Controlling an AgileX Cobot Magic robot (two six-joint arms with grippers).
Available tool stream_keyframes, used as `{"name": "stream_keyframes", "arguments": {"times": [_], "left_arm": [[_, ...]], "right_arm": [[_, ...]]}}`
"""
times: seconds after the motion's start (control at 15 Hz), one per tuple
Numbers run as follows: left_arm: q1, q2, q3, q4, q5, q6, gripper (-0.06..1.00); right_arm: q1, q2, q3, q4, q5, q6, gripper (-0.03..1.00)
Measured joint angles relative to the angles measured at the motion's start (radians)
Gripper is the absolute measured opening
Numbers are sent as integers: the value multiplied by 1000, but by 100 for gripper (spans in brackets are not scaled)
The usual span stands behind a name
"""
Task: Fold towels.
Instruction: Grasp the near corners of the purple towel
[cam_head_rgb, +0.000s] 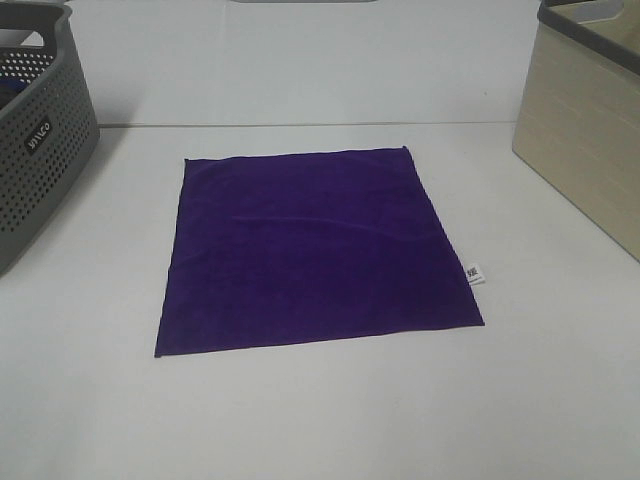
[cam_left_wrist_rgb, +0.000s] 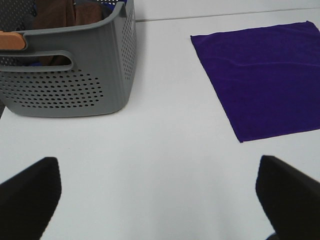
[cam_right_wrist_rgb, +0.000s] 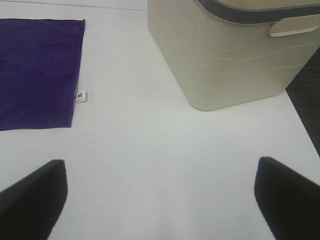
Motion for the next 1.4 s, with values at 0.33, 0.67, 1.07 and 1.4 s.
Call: {"name": "stream_keyframes", "arguments": {"times": [0.33, 0.67, 1.07, 1.4], "left_arm": [[0, 0, 0, -1, 0, 0, 99], [0, 0, 0, -1, 0, 0, 99], [0, 0, 0, -1, 0, 0, 99], [0, 365, -136, 84, 18, 31, 99]], "right_arm": [[0, 0, 0, 0, 0, 0, 99], [0, 0, 0, 0, 0, 0, 99], [0, 0, 0, 0, 0, 0, 99], [0, 406, -199, 64, 6, 31, 99]]}}
